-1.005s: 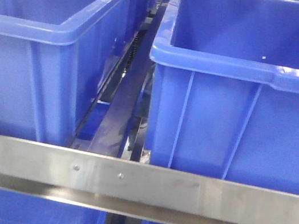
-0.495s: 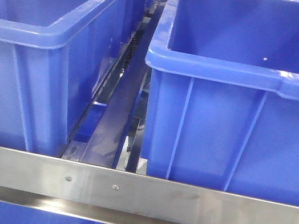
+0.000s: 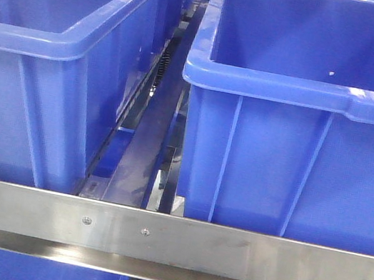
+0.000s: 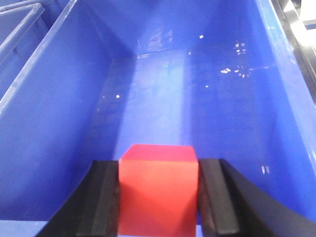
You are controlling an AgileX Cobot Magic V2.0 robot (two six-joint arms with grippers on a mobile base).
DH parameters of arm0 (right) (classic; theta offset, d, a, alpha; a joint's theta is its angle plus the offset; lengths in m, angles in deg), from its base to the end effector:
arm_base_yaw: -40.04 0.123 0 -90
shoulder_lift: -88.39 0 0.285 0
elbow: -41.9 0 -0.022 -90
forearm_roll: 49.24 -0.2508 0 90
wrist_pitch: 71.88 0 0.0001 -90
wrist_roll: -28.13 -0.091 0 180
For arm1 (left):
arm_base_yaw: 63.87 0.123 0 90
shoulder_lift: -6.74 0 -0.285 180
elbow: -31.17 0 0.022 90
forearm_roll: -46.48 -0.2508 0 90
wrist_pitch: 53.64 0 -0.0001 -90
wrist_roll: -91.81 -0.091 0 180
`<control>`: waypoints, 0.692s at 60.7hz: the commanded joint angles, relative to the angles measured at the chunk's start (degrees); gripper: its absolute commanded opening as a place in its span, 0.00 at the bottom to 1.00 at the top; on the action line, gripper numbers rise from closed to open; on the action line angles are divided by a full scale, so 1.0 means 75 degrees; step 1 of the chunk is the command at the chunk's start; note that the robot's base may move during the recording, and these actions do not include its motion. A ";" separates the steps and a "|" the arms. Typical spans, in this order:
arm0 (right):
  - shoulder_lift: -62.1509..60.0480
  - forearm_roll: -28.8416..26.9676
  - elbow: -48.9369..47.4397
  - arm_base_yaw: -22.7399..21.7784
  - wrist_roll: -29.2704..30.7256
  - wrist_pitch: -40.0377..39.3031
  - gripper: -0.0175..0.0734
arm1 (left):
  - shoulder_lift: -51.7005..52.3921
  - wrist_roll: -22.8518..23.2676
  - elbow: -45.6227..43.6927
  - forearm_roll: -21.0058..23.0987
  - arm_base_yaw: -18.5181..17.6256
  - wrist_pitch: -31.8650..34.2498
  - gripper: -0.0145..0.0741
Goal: Sort and place red and blue blocks on shelf
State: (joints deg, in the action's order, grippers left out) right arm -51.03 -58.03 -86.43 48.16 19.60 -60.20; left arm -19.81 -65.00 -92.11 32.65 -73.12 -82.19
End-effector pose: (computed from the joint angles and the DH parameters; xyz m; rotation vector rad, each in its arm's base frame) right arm 0.1217 0.0202 0.2987 0.1214 1.8206 0.3404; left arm 0.0765 -0.0019 0.2690 -0.1055 1.9360 -0.1241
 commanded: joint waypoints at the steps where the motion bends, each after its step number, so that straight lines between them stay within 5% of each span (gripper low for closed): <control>1: -0.0012 0.0025 -0.0219 -0.0031 0.0068 -0.0699 0.25 | -0.0043 0.0023 -0.0210 -0.0066 -0.0015 0.0611 0.31; 42: -0.0012 0.0025 -0.0219 -0.0031 0.0068 -0.0699 0.25 | -0.0043 0.0023 -0.0210 -0.0066 -0.0015 0.0611 0.31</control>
State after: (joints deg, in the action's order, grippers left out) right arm -51.03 -58.03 -86.43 48.16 19.60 -60.20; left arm -19.81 -65.00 -92.11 32.65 -73.12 -82.19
